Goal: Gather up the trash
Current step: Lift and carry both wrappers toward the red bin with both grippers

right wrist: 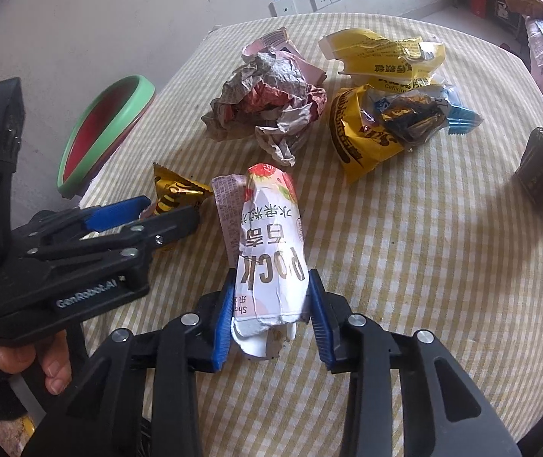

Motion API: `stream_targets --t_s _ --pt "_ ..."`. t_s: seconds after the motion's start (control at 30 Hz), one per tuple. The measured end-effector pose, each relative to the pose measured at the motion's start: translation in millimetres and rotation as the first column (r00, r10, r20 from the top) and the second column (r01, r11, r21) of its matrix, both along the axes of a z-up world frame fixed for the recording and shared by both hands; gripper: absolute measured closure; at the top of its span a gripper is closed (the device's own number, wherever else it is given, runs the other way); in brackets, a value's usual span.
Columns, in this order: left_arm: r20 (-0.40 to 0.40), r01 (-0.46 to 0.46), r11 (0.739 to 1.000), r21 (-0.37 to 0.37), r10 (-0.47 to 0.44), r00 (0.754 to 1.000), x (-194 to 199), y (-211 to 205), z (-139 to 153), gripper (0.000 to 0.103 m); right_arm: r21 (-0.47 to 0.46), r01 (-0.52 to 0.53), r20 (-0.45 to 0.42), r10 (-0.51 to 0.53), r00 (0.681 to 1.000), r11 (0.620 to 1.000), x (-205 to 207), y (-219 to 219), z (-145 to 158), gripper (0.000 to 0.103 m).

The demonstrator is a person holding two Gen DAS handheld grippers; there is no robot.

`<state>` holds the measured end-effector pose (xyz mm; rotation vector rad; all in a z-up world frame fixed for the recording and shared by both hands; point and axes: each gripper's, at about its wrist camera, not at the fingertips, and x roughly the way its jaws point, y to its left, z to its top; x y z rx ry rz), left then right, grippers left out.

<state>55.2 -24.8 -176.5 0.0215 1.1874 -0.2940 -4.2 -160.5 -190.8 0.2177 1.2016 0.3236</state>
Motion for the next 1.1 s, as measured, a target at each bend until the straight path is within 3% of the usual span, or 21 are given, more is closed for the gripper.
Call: stream_targets --t_s 0.03,0.1,0.27,0.5,0.73,1.1 --pt "-0.008 0.001 1.0 0.002 0.0 1.0 0.3 0.2 -2.3 0.052 0.005 -0.001 -0.002 0.001 1.0 1.0 -0.1 0.0 -0.6 0.069" --pt "-0.02 0.0 1.0 0.004 0.0 1.0 0.7 1.4 -5.5 0.07 0.008 -0.004 -0.001 0.004 1.0 1.0 0.1 0.6 0.1 0.071" --pt "0.004 -0.014 0.999 -0.031 0.014 1.0 -3.3 7.7 2.9 0.084 0.02 -0.02 0.017 0.019 1.0 1.0 -1.9 5.0 6.1 0.073" --pt "0.139 -0.054 0.997 -0.047 0.06 0.988 -17.2 23.2 42.9 0.086 0.076 -0.001 0.091 -0.006 0.996 0.997 -7.0 5.2 33.3 0.073" --pt "0.276 -0.096 0.995 -0.029 0.101 0.956 -23.0 46.1 86.6 0.086 0.121 0.049 0.175 -0.07 0.982 0.991 -9.3 -1.0 64.9 0.072" --pt "0.393 -0.133 0.991 -0.032 0.135 0.909 -26.6 57.9 126.8 0.086 0.122 0.029 0.249 -0.059 0.967 0.992 -5.7 12.7 92.1 0.072"
